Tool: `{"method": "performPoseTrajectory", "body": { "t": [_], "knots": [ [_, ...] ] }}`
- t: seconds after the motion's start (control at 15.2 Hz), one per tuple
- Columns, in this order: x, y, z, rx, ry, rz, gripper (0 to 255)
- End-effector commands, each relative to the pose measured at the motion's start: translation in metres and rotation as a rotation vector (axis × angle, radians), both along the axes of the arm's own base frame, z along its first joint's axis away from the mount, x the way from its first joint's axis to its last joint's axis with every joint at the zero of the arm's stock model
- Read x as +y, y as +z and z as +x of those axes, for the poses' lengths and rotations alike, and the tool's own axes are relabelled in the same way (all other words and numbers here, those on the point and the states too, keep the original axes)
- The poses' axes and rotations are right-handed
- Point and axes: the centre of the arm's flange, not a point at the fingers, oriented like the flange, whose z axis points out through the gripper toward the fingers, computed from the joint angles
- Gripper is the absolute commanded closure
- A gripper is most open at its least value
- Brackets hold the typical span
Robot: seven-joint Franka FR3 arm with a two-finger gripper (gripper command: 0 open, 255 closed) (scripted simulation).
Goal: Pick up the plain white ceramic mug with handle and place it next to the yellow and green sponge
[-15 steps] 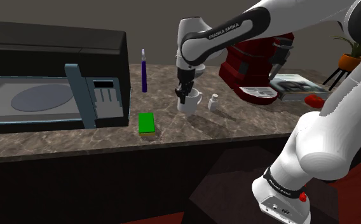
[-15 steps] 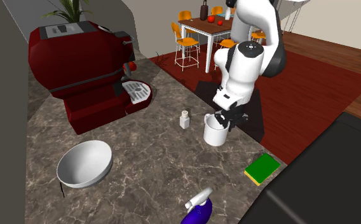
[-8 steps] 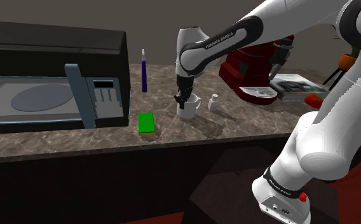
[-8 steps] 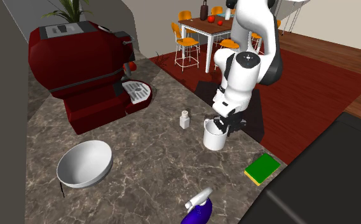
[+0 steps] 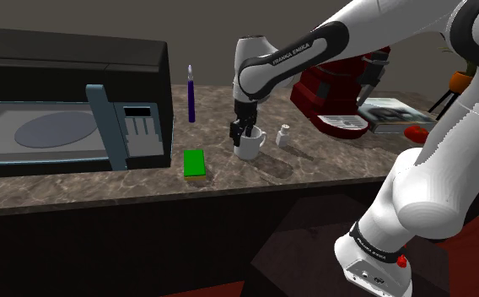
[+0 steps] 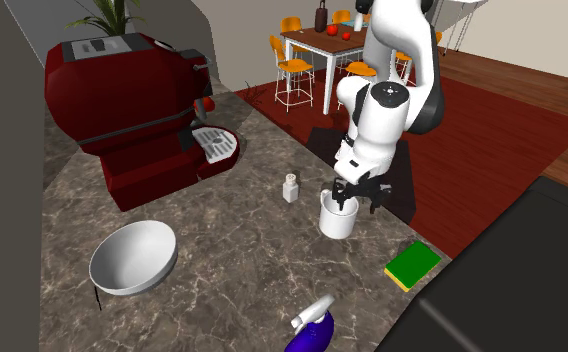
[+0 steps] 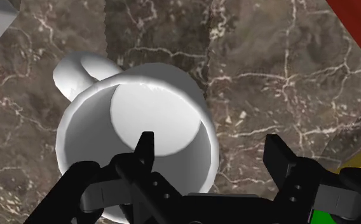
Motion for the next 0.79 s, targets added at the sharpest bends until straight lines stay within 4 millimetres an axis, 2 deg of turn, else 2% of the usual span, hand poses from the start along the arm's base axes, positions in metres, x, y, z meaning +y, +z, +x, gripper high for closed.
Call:
{"method": "performPoseTrajectory", "body": {
  "t": [0.0,0.13,0.4,0.73],
  "knots": [
    [0.0,0.0,0.0,0.0,0.0,0.0,0],
    [0.0,0.0,0.0,0.0,0.0,0.0,0],
    [0.0,0.05,0.003,0.0,0.0,0.0,0],
    [0.0,0.05,0.003,0.0,0.0,0.0,0]
  ]
}}
